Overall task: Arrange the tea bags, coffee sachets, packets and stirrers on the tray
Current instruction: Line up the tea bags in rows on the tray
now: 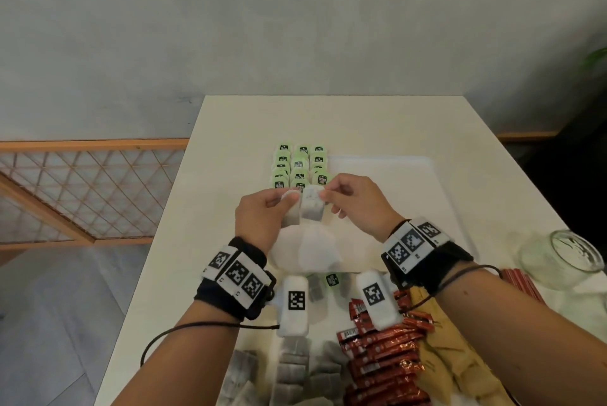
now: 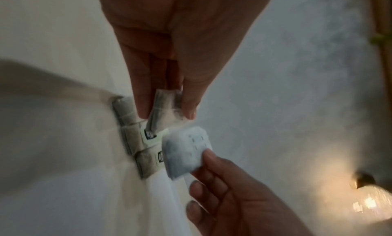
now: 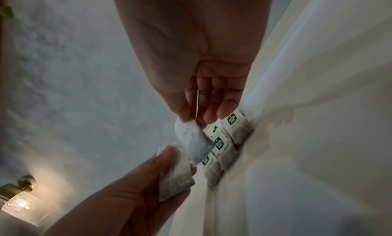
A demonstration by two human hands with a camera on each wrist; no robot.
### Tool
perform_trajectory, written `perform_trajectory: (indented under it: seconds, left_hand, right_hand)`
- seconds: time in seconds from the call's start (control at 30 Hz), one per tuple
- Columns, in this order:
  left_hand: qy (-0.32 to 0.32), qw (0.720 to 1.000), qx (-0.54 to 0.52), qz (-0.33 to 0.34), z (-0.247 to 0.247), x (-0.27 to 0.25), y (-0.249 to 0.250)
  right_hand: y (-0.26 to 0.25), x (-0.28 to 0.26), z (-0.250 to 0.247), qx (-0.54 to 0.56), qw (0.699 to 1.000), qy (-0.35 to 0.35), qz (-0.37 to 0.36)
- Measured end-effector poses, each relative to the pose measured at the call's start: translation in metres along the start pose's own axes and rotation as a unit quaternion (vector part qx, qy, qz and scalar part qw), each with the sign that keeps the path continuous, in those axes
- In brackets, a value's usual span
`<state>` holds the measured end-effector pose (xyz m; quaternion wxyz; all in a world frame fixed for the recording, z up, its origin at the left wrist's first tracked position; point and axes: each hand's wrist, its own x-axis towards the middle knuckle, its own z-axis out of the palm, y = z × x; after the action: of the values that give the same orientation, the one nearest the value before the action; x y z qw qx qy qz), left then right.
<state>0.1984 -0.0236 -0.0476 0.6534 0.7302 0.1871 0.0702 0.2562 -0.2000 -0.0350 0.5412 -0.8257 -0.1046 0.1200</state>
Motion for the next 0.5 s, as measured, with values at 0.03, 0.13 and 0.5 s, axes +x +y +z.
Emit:
perform_trajectory:
  seconds: [0.03, 0.13, 0.5]
  left_hand:
    - [0.016, 0.999, 0.033, 0.017, -0.001, -0.002, 0.002]
    - [0.022, 0.995, 0.091, 0.041, 0.003, -0.009, 0.009]
    - [-0.086, 0.979, 0.145, 0.116, 0.033, -0.043, 0.027]
  right_hand:
    - [0.0, -0.003, -0.002, 0.0, 1.0, 0.009, 0.006]
    - [-0.002, -0.013, -0.002, -0.024, 0.999, 0.031, 0.012]
    - [-0.014, -0.037, 0.004, 0.003, 0.999, 0.042, 0.007]
